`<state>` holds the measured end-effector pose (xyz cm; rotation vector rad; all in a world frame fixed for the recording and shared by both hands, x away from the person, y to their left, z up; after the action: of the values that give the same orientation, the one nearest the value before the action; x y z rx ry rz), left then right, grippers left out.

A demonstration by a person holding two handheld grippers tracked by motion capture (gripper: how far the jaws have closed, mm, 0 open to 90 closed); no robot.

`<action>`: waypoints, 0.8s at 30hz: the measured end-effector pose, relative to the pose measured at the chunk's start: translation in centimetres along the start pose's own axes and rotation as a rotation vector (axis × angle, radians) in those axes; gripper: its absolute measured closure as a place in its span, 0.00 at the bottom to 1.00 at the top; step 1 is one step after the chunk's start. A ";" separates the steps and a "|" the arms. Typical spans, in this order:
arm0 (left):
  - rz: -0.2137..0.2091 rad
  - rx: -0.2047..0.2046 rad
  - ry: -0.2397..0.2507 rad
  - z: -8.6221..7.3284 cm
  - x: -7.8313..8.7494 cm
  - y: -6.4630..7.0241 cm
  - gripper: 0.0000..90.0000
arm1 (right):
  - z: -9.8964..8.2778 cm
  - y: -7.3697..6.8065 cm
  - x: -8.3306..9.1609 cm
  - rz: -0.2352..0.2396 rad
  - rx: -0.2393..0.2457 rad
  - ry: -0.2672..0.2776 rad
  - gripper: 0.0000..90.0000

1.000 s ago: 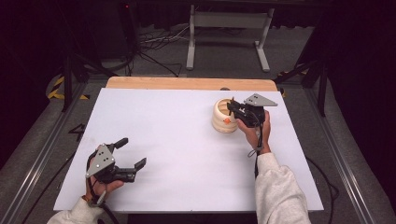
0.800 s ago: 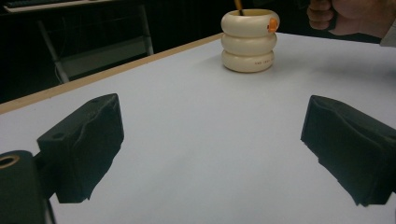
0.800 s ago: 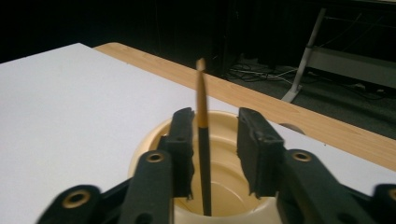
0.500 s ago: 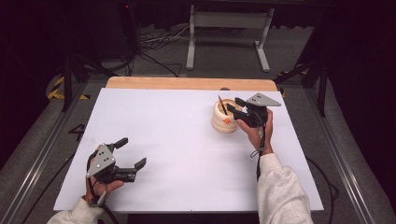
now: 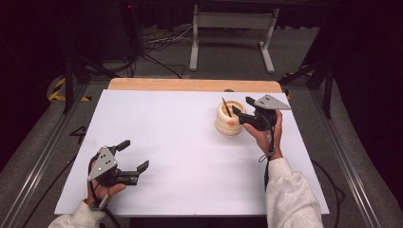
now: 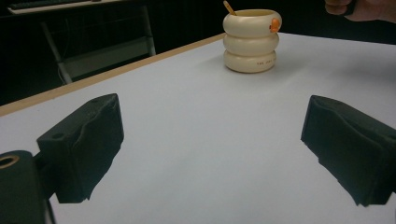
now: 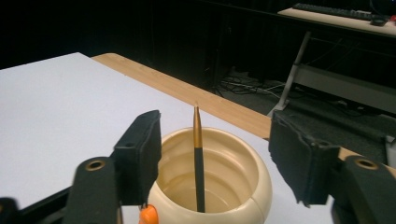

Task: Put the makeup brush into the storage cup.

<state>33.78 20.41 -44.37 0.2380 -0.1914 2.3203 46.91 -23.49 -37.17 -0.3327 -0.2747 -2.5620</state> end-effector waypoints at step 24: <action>0.005 -0.004 -0.008 0.0 -0.1 0.1 0.07 | 0.7 -0.6 2.0 -0.055 0.055 0.033 0.06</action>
<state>33.77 20.24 -44.39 0.2451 -0.2005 2.3238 45.06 -23.74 -36.00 -0.2653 -0.3456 -2.6057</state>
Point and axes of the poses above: each handheld gripper's, and its own axes: x roughly backward along the jaws, z roughly out of its top, y roughly to its right, the point moved 2 cm from there along -x, roughly forward along the jaws, and after that the axes turned 1 degree about -z, right-handed, at the moved point
